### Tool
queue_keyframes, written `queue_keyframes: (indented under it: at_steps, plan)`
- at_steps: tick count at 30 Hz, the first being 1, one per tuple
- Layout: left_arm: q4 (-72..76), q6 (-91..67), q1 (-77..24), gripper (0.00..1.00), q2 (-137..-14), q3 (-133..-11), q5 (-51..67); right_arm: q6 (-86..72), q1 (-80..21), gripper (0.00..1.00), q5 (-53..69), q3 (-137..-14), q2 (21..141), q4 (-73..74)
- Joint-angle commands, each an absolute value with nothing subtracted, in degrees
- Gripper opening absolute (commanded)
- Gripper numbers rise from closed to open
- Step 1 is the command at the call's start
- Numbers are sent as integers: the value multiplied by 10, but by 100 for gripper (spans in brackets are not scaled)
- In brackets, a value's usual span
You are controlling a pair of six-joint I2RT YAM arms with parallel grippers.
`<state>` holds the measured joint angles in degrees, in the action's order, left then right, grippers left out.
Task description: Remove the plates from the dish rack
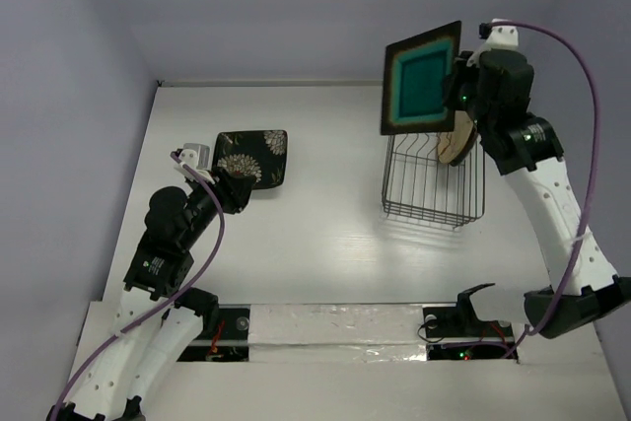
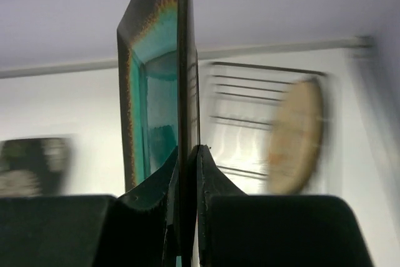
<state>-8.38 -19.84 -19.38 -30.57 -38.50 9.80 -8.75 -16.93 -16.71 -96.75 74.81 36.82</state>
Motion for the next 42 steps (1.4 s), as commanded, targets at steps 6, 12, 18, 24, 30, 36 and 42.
queue_keyframes:
  at_steps: [6, 12, 18, 24, 30, 36, 42]
  plan:
    - [-55, -200, -192, 31, -291, -400, 90, -367, -311, 0, -7, -824, 824, -108]
    - [-58, -203, -192, 31, -274, -398, 78, -508, -359, 0, 27, -877, 1008, -270]
    - [-56, -202, -192, 31, -274, -397, 83, -594, -416, 0, -27, -944, 1134, -294]
    - [-57, -202, -192, 31, -271, -397, 86, -663, -435, 0, -31, -948, 1228, -319]
    - [-57, -202, -192, 31, -269, -398, 87, -679, -446, 20, -47, -956, 1258, -285]
    - [-57, -202, -192, 31, -267, -398, 88, -590, -464, 82, -90, -1001, 1250, -121]
    - [-57, -202, -192, 31, -265, -397, 87, -440, -464, 100, -175, -1084, 1239, 84]
